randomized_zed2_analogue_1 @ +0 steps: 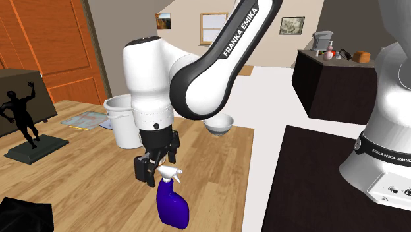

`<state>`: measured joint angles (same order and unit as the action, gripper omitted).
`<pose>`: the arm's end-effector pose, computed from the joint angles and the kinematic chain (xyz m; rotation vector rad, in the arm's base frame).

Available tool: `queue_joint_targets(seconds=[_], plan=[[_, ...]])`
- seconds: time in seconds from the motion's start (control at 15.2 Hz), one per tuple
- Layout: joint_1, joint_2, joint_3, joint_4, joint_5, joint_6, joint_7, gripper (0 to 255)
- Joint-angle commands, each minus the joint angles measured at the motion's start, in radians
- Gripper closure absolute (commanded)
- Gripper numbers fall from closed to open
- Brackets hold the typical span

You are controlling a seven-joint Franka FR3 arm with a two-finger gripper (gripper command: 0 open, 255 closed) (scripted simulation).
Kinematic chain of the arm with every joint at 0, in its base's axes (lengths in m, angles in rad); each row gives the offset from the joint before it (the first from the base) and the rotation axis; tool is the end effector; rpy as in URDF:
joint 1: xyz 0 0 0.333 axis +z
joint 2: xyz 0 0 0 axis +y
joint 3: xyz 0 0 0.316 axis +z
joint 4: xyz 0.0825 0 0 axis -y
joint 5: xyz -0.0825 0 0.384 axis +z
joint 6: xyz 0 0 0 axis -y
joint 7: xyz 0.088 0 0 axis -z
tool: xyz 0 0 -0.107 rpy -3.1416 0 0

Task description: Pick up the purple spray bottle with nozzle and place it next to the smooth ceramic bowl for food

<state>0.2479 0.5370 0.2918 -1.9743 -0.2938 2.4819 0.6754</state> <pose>0.5278 0.3119 0.2042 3.1174 0.0905 0.0361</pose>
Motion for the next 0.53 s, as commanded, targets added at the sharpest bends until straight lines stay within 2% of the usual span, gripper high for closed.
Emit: queue_joint_targets(seconds=[0.0, 0.26, 0.33, 0.46], plan=[[0.0, 0.002, -0.001, 0.0, -0.001, 0.002, 0.0, 0], [0.0, 0.002, -0.001, 0.0, -0.001, 0.002, 0.0, 0], [0.0, 0.002, -0.001, 0.0, -0.001, 0.002, 0.0, 255], [0.0, 0.002, -0.001, 0.0, -0.001, 0.002, 0.0, 255]])
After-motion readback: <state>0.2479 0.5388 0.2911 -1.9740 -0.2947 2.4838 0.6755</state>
